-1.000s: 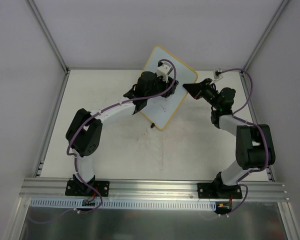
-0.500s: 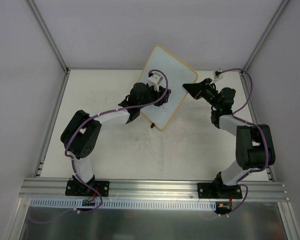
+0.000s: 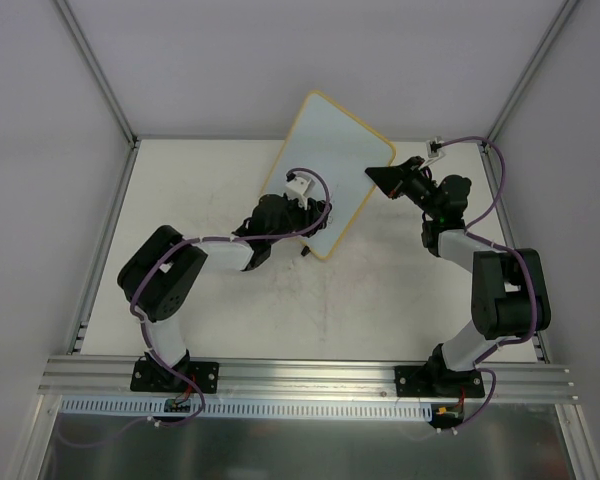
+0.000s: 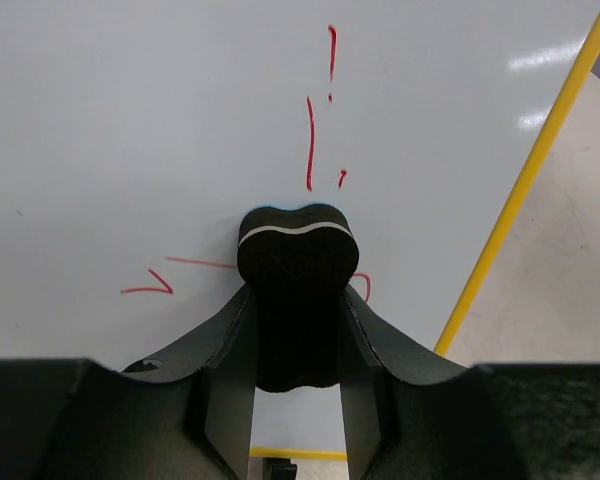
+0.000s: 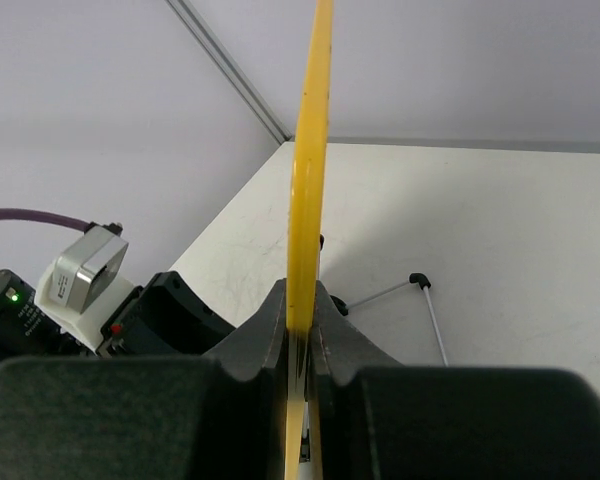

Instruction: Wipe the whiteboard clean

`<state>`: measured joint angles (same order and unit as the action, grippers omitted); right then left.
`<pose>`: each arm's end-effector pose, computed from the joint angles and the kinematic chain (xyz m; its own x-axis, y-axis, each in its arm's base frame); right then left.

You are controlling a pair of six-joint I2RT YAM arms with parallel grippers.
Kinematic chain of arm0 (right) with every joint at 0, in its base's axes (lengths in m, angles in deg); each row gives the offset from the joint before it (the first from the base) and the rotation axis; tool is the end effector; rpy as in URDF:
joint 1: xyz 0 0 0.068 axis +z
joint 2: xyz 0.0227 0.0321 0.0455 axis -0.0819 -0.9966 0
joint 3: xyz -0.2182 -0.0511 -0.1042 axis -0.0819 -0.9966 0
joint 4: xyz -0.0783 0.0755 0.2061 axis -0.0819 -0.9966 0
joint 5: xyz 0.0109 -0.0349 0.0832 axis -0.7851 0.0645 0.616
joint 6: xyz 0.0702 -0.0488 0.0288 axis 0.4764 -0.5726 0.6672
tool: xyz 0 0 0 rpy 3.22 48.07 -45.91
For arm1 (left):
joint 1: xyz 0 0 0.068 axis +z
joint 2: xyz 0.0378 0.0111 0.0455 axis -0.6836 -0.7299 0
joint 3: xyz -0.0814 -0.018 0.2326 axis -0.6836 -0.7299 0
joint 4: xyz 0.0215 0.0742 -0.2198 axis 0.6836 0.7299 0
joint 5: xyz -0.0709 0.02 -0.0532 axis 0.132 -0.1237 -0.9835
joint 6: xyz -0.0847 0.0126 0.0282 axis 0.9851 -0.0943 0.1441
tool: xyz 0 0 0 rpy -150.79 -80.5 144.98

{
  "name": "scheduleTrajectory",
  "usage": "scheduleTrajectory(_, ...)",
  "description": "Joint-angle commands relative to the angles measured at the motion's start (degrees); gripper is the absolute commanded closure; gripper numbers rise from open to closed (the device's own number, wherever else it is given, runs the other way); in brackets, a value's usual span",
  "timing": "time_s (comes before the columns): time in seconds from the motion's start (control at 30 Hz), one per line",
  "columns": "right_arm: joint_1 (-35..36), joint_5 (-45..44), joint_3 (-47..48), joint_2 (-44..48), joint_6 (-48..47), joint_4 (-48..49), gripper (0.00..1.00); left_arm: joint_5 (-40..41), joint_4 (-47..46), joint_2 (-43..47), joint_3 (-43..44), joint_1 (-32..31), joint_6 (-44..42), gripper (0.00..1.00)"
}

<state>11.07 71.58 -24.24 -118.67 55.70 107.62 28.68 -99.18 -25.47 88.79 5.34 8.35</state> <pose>0.3450 0.0900 0.2761 -0.0252 0.3178 -0.9478 -0.7470 0.6241 0.2292 0.3173 -0.2609 0.1948 -0.2216 -0.0460 -0.9740 0.6941 0.6942 -0.1907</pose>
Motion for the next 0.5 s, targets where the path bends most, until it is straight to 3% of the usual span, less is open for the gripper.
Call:
scheduleTrajectory(0.0, 4.18, 11.87, 0.61, 1.76, -3.55, 1.68, 1.00, -0.46, 8.26, -3.31, -6.57, -2.21, 2.28, 1.00)
scheduleTrajectory(0.47, 4.18, 11.86, 0.61, 1.67, -3.46, 1.68, 1.00, 2.10, 4.65, -3.48, -7.38, -5.37, 2.63, 1.00)
